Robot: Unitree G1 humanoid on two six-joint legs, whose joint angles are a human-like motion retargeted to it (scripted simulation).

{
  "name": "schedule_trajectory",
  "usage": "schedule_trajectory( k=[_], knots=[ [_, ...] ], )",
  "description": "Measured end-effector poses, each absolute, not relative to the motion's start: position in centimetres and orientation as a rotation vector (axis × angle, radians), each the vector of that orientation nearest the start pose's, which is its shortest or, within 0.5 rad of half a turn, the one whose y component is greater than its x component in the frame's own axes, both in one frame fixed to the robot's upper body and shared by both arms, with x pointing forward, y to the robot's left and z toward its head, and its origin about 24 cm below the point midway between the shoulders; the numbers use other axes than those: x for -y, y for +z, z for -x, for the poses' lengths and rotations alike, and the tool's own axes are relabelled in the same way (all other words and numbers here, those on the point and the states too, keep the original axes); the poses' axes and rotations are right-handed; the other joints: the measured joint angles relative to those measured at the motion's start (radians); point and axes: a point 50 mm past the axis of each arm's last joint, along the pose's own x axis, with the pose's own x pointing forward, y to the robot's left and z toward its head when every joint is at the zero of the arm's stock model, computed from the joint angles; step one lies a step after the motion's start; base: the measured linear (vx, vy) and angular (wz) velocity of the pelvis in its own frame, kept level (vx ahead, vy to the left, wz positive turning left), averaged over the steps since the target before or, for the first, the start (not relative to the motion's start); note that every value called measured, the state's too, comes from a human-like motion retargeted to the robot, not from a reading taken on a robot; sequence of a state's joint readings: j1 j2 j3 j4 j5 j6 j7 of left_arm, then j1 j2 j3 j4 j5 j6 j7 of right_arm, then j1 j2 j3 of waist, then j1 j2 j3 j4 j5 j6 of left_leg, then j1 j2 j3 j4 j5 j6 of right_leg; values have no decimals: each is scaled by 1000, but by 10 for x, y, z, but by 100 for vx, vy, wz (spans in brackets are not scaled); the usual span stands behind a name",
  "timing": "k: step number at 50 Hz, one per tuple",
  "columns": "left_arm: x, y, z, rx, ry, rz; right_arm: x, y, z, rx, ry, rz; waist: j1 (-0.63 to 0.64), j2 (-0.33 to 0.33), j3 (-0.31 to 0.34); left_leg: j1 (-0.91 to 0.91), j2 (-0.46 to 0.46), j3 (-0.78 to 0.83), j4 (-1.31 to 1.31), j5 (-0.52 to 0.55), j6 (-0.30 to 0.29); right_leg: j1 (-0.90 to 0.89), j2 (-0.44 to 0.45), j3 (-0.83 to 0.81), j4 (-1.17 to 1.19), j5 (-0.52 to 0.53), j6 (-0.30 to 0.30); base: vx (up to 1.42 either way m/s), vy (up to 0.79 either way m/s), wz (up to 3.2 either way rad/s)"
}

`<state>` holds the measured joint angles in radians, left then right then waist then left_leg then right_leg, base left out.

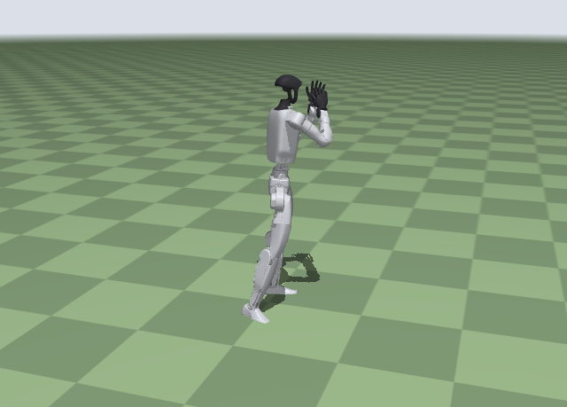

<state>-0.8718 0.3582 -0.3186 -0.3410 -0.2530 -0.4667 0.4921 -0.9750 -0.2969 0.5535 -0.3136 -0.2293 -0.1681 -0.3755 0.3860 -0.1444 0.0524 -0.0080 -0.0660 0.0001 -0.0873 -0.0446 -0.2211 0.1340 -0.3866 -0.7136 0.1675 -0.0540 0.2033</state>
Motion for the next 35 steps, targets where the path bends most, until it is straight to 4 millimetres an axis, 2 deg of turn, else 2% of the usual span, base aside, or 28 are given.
schedule_trajectory(
  k=[2, 5, 10, 12, 14, 17, 20, 22, 25, 28, 32, 35],
  knots=[
    [-91, 343, -227, 1465, -221, 327, 12, 311, -212, 1461, 410, 291, -2, 10, -3, 4, 4, 10, 0, -2, -4, -2, 3, 9, -3, 3, 1, 0, 0, -16],
    [-91, 342, -233, 1431, -189, 368, 13, 318, -211, 1462, 386, 243, 2, 24, -1, 16, 10, 43, 0, -9, 0, -14, 6, 46, -5, 7, 1, -1, 0, -59],
    [-80, 300, -221, 1305, -336, 349, 22, 346, -220, 1497, 181, 174, -14, 27, 8, 41, 17, 110, 0, -23, 27, -33, 10, 121, -15, 16, 6, -1, 0, -73],
    [-71, 287, -217, 1249, -411, 323, 26, 348, -227, 1475, 138, 156, -42, 21, 8, 49, 19, 129, 0, -27, 35, -34, 13, 141, -23, 19, 7, -1, -2, -54],
    [-66, 283, -219, 1216, -434, 309, 30, 342, -232, 1437, 140, 153, -79, 14, 8, 59, 23, 146, 1, -30, 38, -32, 19, 158, -30, 22, 6, -2, -3, -46],
    [-69, 297, -229, 1225, -370, 326, 36, 320, -232, 1376, 250, 178, -138, 11, 7, 75, 34, 174, 3, -36, 37, -31, 30, 186, -37, 24, 6, -2, -5, -51],
    [-83, 323, -242, 1289, -231, 319, 37, 300, -219, 1349, 428, 248, -195, 16, 7, 96, 51, 220, 7, -45, 30, -41, 45, 233, -35, 23, 9, -3, -7, -81],
    [-91, 335, -249, 1322, -137, 310, 38, 297, -212, 1361, 484, 285, -226, 20, 8, 112, 64, 263, 15, -55, 28, -55, 58, 278, -30, 23, 15, -3, -9, -113],
    [-93, 338, -251, 1316, -100, 353, 41, 308, -213, 1398, 434, 292, -263, 21, 15, 136, 83, 340, 31, -76, 34, -82, 77, 361, -21, 25, 27, -3, -10, -136],
    [-81, 321, -241, 1260, -232, 413, 43, 330, -225, 1405, 314, 222, -291, 18, 26, 160, 98, 419, 50, -98, 49, -107, 97, 444, -17, 30, 48, -2, -11, -140],
    [-53, 298, -223, 1168, -472, 435, 49, 351, -243, 1364, 174, 86, -326, 17, 27, 181, 135, 513, 61, -108, 57, -134, 153, 530, -40, 51, 58, -3, -16, -126],
    [-44, 300, -220, 1168, -525, 418, 61, 355, -250, 1352, 93, 54, -353, 20, 20, 196, 158, 562, 61, -107, 55, -138, 190, 569, -66, 65, 58, -2, -16, -85]
  ],
)
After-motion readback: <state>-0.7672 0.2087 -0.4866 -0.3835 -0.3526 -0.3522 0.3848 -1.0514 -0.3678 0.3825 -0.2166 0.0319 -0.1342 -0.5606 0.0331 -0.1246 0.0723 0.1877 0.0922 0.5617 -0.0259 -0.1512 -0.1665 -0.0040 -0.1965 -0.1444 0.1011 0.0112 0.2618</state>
